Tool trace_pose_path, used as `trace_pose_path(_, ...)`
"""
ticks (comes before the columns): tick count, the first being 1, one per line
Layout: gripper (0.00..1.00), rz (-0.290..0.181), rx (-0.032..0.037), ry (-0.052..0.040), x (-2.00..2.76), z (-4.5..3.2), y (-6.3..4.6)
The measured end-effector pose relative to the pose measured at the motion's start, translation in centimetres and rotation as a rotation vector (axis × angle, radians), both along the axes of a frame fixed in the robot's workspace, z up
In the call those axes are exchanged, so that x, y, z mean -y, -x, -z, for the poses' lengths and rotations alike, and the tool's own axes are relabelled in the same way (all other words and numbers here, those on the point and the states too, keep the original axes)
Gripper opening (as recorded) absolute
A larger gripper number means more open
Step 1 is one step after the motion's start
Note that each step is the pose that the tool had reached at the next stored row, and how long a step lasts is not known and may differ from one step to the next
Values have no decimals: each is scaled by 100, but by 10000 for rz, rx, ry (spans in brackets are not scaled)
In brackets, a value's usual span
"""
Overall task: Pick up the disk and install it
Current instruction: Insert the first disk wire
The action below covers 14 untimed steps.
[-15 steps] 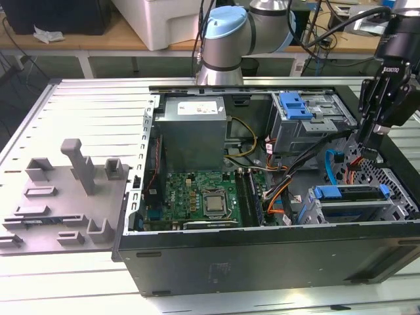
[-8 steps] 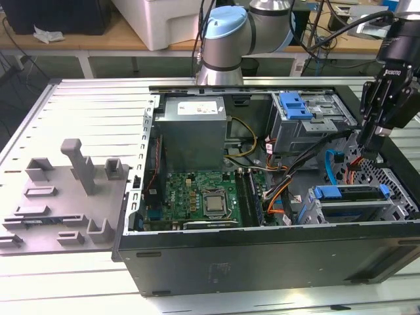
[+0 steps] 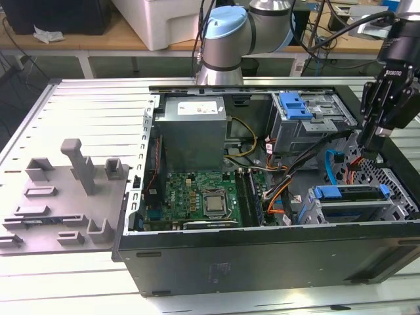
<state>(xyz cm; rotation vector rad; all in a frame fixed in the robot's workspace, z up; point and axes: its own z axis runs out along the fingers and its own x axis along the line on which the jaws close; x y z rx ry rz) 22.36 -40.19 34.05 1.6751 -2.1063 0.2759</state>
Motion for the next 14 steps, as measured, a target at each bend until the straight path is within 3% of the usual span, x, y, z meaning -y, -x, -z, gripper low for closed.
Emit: trace_pose_path(14, 35, 184, -59, -3, 76, 23, -44)
